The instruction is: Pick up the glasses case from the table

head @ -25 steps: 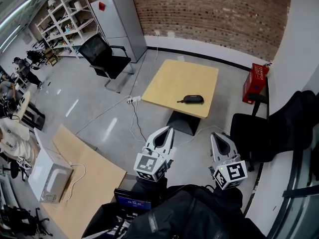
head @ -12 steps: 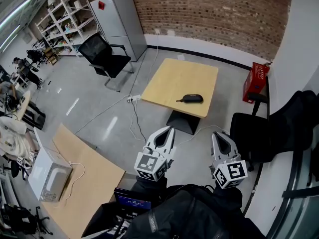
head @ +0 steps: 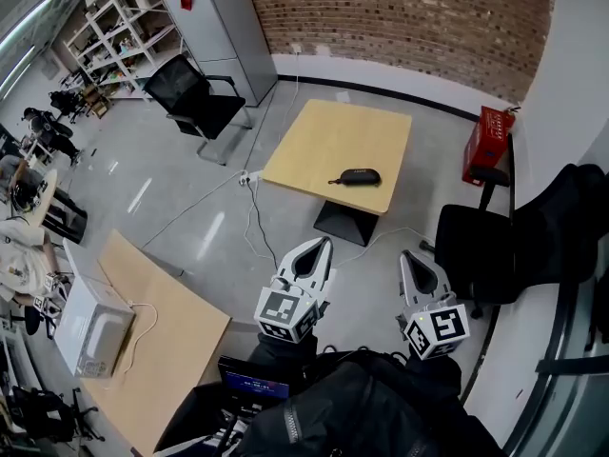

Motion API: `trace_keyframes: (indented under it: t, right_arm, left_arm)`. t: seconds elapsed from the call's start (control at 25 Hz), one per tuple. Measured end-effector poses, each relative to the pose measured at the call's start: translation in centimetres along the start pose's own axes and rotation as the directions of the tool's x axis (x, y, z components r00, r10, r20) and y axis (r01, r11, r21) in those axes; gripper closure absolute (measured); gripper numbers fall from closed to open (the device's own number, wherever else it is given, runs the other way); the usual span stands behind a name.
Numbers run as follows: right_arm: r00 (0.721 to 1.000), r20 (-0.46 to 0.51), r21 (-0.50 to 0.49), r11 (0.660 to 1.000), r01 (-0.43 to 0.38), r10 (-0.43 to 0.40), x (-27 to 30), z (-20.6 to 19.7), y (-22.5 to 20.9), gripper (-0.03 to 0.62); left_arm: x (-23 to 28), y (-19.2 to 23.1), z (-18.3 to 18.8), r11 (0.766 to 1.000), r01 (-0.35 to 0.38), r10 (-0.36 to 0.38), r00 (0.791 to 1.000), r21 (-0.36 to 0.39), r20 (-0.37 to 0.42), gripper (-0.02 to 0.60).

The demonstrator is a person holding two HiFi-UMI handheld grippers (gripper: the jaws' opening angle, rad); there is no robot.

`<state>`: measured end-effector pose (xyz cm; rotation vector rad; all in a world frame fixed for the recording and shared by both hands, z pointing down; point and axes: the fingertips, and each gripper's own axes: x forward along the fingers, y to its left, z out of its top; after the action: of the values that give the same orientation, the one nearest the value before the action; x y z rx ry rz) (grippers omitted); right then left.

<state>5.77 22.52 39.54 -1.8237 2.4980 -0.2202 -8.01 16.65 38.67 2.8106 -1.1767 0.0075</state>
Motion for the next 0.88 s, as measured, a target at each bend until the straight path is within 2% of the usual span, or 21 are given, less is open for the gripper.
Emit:
trace_keyframes:
  t: [0.44, 0.68, 0.88]
  right_arm:
    - [0.999, -0.037, 0.018, 0.999, -0.036, 0.037, -0.9, -1.6, -2.3, 0.589]
    - [0.997, -0.053, 0.026, 0.998, -0.049, 0.05, 0.4, -2.4, -2.7, 0.589]
    - [0.997, -0.061, 0.025, 0.999, -0.047, 0.049, 2.9, -2.9, -3.3, 0.589]
  left_arm:
    - [1.2, -2.0, -1.8, 1.0, -0.031, 0.031, 0.999, -0.001, -0.025, 0.583]
    - [2.0, -1.2, -2.5, 0.999, -0.041, 0.041, 0.999, -0.004, -0.035, 0.583]
    - [3.8, 1.1, -2.8, 0.999, -0.044, 0.044, 0.999, -0.006, -0.029, 0.583]
